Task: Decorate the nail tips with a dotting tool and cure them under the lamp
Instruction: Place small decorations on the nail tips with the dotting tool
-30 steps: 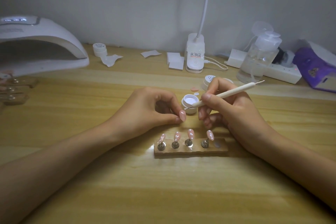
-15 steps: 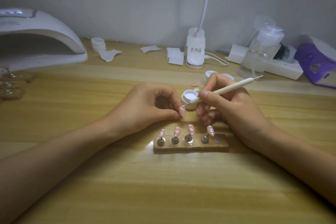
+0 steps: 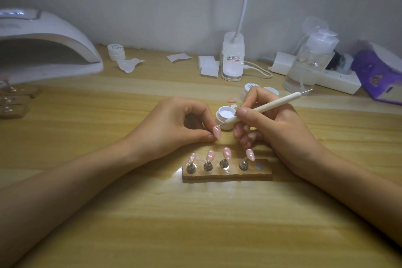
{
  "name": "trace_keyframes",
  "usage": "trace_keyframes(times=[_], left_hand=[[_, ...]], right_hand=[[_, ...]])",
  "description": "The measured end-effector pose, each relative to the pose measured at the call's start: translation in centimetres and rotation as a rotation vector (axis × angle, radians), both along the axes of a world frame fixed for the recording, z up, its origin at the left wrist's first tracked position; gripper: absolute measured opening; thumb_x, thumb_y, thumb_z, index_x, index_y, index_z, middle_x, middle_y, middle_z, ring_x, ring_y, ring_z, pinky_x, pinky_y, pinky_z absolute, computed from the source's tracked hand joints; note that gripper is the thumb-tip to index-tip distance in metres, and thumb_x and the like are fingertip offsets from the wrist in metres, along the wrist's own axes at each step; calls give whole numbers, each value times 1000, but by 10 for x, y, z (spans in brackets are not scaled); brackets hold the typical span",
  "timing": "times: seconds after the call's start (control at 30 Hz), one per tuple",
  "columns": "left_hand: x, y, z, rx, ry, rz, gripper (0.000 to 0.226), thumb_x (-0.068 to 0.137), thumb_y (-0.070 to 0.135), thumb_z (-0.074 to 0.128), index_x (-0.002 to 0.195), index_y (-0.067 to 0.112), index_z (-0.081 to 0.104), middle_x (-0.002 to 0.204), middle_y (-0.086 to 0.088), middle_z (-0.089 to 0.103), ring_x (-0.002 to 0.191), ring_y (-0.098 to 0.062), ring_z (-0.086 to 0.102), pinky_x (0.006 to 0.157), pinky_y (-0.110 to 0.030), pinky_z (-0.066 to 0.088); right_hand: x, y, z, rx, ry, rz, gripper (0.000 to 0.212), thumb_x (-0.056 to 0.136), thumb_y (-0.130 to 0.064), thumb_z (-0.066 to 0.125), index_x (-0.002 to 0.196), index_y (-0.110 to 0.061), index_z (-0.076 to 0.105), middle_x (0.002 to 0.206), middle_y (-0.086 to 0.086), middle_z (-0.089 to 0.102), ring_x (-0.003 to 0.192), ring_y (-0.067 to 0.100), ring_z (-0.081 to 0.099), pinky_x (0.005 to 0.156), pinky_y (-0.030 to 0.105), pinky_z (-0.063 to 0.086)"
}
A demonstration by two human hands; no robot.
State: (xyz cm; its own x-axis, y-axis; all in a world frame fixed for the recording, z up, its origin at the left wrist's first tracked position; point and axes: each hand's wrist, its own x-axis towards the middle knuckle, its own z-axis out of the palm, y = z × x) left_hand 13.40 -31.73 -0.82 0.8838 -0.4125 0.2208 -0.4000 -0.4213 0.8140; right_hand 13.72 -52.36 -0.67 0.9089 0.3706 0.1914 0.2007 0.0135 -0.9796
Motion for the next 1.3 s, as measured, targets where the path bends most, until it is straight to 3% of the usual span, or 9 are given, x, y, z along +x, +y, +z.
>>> trace_keyframes(times=[0.37,0.83,1.3], left_hand=[[0,0,0,-3,-1,2,18,76,9,81,72,23,72,73,14,73,67,5,64,67,-7,44],[0,0,1,5,14,6,19,76,8,82,73,25,72,70,16,71,65,5,63,66,-8,45],[0,0,0,-11,15,7,18,76,10,82,72,24,72,71,14,72,66,3,64,65,-8,44]], right_hand=[[-1,0,1,2,4,1,15,86,-18,62,76,-14,53,62,9,64,53,18,58,48,22,49],[-3,1,3,53,-19,3,17,87,-20,62,71,-22,57,63,9,64,53,17,58,48,22,48],[-5,0,6,139,-120,-42,16,87,-25,64,74,-22,55,63,4,65,56,15,59,51,23,49]])
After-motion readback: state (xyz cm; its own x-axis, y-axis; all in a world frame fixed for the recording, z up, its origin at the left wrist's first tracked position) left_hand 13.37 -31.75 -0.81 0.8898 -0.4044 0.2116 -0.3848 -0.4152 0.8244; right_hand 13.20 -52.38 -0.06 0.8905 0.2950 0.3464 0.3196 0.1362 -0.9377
